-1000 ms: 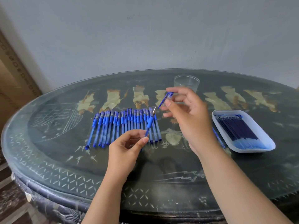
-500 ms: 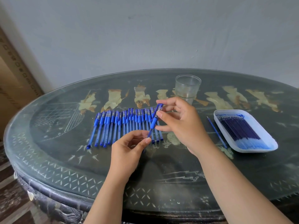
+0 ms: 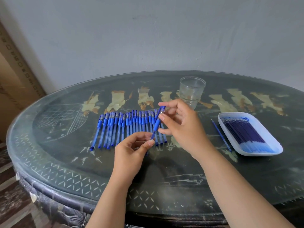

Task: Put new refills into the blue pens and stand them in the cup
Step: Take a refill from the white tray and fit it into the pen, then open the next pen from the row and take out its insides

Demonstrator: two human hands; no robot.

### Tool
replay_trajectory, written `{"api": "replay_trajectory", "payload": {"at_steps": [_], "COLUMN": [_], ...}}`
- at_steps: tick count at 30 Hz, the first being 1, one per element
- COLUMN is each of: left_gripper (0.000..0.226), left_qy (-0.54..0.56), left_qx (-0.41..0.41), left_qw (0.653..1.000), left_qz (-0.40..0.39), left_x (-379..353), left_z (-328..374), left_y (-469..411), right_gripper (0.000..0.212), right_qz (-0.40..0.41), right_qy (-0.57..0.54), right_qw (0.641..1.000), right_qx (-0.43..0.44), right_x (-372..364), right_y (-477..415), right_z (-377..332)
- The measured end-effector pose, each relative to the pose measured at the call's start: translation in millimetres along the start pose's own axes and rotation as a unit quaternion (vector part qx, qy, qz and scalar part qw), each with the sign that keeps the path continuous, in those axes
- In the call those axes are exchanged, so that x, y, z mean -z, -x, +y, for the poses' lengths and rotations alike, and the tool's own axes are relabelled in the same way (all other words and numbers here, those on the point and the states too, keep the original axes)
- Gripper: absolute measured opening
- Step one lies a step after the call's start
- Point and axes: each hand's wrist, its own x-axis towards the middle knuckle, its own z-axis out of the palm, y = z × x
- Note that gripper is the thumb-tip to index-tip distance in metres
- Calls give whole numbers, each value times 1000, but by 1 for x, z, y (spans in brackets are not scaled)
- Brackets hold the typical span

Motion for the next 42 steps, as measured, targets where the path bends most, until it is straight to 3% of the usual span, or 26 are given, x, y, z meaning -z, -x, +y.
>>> {"api": "replay_trajectory", "payload": {"at_steps": [7, 12, 17, 20, 27, 33, 42], "left_gripper": [19, 16, 18, 18, 19, 20, 19], "left_qy": [22, 75, 63, 56, 47, 26, 21], "left_qx": [-7, -5, -22, -30, -36, -35, -28], "left_qw": [1000, 994, 994, 994, 993, 995, 996], "left_qz": [20, 74, 87, 91, 97, 88, 87], "left_x": [-2, -1, 0, -1, -1, -2, -2], "left_z": [2, 6, 7, 7, 4, 2, 2], "left_y": [1, 1, -1, -1, -3, -5, -5], "right_gripper": [46, 49, 51, 46, 32, 23, 37], "right_qz": [11, 151, 317, 364, 308, 260, 248], "right_qy": [63, 34, 87, 109, 247, 278, 279], "right_qw": [997, 983, 932, 912, 915, 925, 928], "right_qx": [46, 93, 154, 154, 80, 23, -11], "right_x": [-12, 25, 75, 89, 93, 94, 99], "right_y": [3, -28, -76, -98, -112, -109, -107], "right_z": [5, -18, -30, -24, 10, 29, 31]}}
